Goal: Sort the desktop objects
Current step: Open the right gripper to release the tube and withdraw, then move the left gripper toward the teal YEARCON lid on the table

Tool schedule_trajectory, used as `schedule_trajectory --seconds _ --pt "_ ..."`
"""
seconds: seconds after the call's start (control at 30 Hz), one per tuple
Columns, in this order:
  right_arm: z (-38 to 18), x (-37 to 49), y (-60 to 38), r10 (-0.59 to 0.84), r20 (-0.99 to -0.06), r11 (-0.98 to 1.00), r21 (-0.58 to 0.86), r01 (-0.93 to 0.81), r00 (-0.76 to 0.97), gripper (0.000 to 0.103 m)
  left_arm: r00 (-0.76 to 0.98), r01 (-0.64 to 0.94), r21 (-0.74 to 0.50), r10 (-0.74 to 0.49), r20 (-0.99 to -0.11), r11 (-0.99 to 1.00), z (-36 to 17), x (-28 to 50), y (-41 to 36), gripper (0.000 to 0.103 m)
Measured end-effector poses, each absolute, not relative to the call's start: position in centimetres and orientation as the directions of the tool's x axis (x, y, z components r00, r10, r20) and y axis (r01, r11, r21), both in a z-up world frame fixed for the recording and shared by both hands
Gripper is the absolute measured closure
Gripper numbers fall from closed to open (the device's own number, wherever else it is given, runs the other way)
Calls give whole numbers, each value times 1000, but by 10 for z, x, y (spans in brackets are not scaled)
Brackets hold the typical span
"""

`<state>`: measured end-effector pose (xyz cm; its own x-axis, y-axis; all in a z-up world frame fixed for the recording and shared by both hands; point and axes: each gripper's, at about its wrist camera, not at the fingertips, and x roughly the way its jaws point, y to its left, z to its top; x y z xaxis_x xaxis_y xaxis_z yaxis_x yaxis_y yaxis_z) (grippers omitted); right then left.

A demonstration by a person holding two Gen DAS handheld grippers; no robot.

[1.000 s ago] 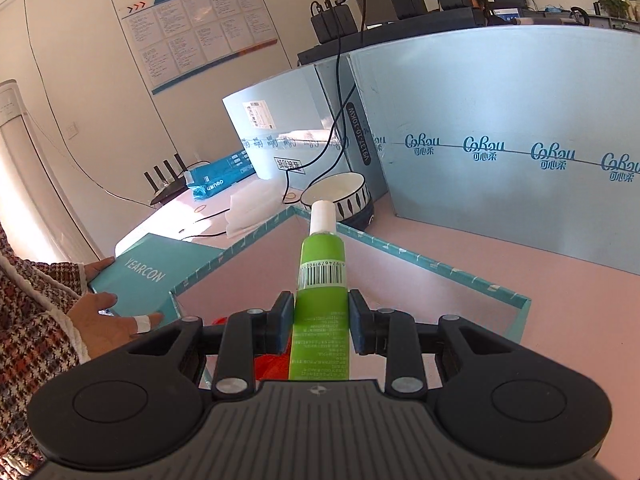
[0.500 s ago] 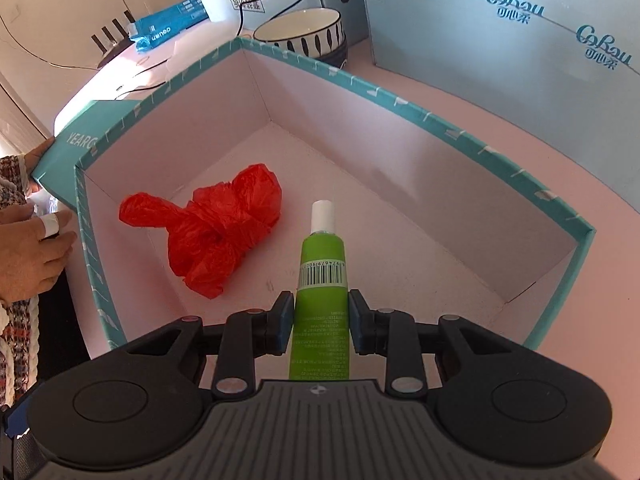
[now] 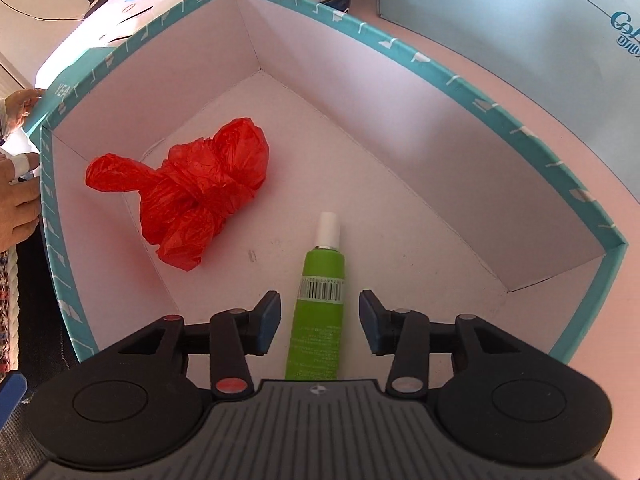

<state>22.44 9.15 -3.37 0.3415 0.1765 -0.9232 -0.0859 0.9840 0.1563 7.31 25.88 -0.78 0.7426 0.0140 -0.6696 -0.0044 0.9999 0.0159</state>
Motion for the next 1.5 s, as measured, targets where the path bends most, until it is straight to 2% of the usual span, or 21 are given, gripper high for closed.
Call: schedule_trajectory --seconds 0.1,0.17,0.23,0.33,0.5,0.63,0.8,0.97,1.13,1.3,1.5 --pt "-24 218 87 212 -898 977 194 -85 386 54 749 5 20 9 -663 1000 -3 74 260 0" --pt "-13 211 82 251 -865 968 237 -87 434 43 761 11 39 16 -649 999 3 75 259 0" --pt "-2 202 76 299 -822 952 295 -88 485 38 777 19 70 29 -629 997 11 75 258 0" --pt "16 184 62 407 -698 896 432 -107 590 38 820 34 159 64 -568 987 30 77 253 0" --pt "36 154 50 524 -513 796 578 -177 679 38 878 51 303 102 -468 952 65 90 254 0" --pt "45 131 51 596 -396 741 607 -288 699 38 898 18 360 144 -417 933 92 104 267 0" --pt "50 115 61 636 -341 720 585 -373 693 38 879 -87 334 230 -418 939 108 132 295 0" --pt "47 116 91 657 -339 718 553 -422 673 38 841 -159 370 322 -436 915 108 171 316 0" --pt "40 125 131 659 -339 721 540 -434 672 38 801 -181 346 342 -491 921 93 205 341 0" --pt "27 136 183 670 -391 732 493 -471 631 38 772 -163 332 330 -543 929 73 236 367 0" --pt "0 162 225 640 -482 765 474 -436 598 38 734 -143 313 313 -603 939 49 273 398 0"
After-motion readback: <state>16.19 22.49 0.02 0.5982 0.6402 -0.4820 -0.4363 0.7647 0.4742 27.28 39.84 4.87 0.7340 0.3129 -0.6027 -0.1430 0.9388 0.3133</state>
